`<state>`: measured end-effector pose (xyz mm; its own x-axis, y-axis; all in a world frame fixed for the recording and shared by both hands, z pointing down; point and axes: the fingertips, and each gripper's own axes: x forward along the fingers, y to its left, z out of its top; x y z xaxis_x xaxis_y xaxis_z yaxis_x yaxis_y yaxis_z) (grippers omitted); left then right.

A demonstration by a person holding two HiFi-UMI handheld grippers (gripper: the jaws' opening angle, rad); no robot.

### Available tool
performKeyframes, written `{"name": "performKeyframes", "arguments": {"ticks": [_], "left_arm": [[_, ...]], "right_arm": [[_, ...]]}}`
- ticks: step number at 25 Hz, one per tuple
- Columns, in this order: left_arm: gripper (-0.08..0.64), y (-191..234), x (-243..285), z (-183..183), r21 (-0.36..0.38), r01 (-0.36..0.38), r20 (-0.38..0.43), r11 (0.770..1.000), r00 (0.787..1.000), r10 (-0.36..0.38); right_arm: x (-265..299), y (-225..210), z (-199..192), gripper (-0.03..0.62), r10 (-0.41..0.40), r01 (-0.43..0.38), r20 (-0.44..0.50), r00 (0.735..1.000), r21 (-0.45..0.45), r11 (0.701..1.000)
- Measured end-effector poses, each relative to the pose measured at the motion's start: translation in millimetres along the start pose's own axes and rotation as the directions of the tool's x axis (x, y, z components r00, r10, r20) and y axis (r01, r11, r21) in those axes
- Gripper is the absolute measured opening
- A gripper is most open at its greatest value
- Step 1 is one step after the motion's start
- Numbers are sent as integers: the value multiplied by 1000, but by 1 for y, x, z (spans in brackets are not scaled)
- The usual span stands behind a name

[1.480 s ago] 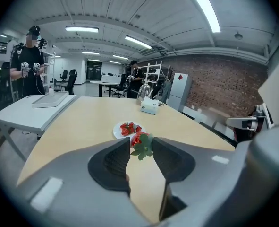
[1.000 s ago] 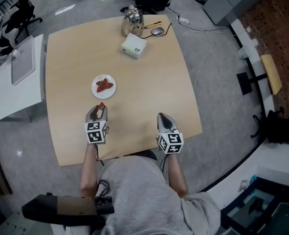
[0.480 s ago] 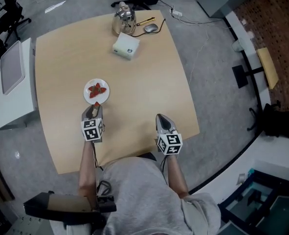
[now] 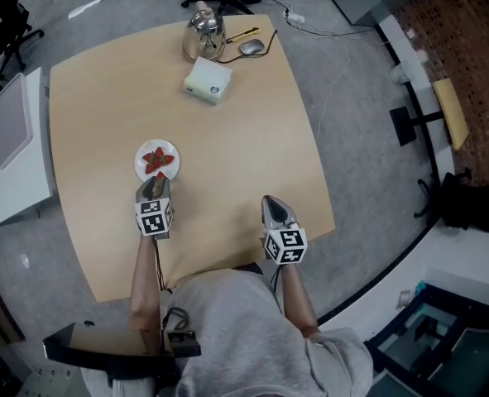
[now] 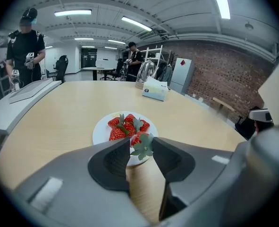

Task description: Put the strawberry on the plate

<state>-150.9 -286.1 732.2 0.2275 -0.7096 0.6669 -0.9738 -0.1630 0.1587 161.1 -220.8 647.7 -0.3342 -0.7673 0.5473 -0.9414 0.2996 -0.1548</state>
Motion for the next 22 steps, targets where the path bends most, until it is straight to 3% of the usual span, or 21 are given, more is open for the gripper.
{"name": "performKeyframes", "arguments": {"ticks": [14,22], "left_arm": [[172,8,23,-14,-9,-7,-55,1000,998,7],[174,8,23,-10,-35,8,-24,999,1000,-9]], "right_arm": [[18,0,-4,6,5,-5,-39,999,4,1000],[19,1,-5,6,6,-6,-40,999,6,1000]]}}
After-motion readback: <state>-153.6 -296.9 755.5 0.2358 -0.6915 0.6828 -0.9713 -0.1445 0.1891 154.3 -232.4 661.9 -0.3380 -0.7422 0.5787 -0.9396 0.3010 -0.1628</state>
